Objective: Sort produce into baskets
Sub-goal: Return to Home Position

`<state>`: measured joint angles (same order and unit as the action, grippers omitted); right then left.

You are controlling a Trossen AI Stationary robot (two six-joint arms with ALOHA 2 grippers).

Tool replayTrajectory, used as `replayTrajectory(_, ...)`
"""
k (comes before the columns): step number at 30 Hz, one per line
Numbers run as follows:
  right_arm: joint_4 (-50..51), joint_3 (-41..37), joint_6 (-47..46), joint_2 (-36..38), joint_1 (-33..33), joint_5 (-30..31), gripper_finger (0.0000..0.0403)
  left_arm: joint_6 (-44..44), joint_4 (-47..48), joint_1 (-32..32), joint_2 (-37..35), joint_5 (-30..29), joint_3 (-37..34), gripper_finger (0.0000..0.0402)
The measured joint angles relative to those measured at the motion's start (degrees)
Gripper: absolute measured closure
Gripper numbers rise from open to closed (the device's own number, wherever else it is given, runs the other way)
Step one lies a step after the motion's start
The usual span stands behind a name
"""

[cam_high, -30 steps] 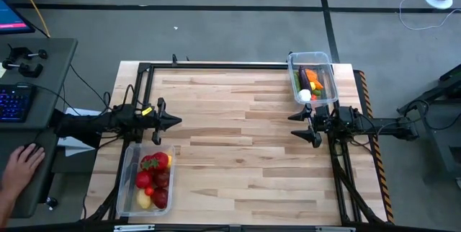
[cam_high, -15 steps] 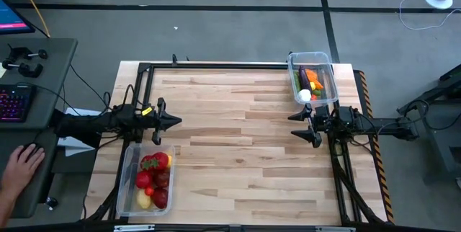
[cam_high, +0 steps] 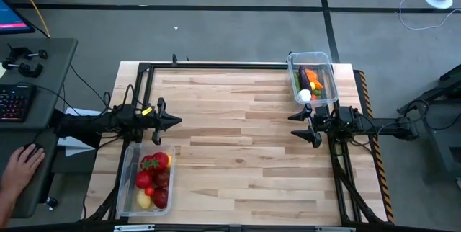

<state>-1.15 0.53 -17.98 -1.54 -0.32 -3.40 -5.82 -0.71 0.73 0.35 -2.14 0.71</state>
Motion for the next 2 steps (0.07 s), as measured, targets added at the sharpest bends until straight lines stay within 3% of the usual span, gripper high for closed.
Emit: replayTrajectory(2,0.0,0.0,0.0,0.02,0.0,0.0,0.0086,-0.01,0.0,0.0,0.01,0.0,0.0,0.0402)
